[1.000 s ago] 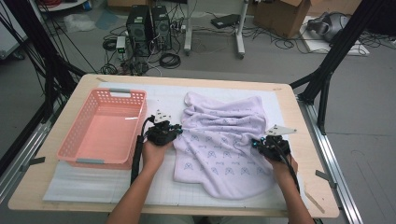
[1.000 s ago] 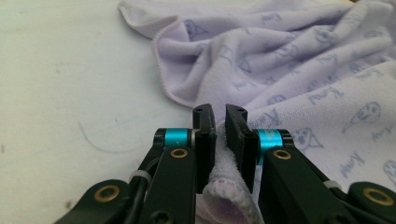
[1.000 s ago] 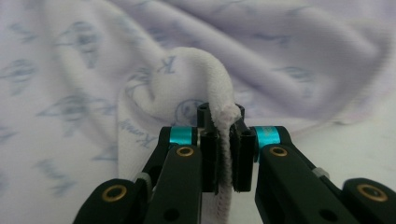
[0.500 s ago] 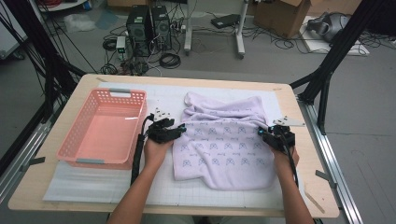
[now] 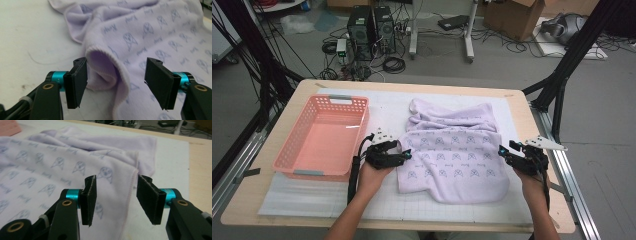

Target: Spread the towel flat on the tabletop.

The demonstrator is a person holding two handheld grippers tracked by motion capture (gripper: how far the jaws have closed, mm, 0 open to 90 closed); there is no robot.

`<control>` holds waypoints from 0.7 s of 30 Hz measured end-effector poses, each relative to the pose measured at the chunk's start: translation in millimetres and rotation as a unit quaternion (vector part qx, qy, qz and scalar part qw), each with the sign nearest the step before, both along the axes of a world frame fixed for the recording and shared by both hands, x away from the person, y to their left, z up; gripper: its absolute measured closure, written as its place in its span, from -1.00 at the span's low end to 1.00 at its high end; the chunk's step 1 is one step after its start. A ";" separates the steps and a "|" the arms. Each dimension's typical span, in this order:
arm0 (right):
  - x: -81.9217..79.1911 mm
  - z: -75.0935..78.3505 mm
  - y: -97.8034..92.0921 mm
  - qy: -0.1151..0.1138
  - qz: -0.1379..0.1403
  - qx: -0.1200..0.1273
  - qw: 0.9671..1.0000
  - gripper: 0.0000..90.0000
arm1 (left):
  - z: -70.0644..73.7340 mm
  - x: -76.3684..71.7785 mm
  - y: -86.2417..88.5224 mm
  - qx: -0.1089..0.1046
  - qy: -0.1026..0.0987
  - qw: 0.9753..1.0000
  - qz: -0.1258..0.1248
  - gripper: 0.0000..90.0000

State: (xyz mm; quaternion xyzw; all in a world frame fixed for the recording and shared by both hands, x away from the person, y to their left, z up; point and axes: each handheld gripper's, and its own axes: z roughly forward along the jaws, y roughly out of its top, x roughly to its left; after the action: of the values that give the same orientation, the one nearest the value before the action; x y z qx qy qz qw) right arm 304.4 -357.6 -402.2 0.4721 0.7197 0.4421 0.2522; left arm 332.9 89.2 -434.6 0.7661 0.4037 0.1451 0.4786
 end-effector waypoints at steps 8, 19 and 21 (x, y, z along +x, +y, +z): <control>-7.8 -27.3 6.2 0.059 0.065 -0.035 0.996 0.06 | -16.1 -3.2 -13.9 0.037 0.023 0.999 -0.027 -0.25; 1.2 -43.4 26.2 0.084 0.097 -0.086 0.988 0.92 | -14.7 0.8 -16.8 0.083 -0.017 0.996 0.018 0.93; 2.4 -42.6 29.4 0.075 0.096 -0.096 0.988 0.93 | -13.7 6.6 -11.0 0.079 -0.019 0.996 0.038 0.93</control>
State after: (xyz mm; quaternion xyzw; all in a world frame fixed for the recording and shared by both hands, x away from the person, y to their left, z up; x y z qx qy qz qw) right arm 306.8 -328.2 -444.8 0.4066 0.8175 0.3566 0.1980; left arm 339.5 78.2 -448.3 0.7825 0.4109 0.2092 0.4185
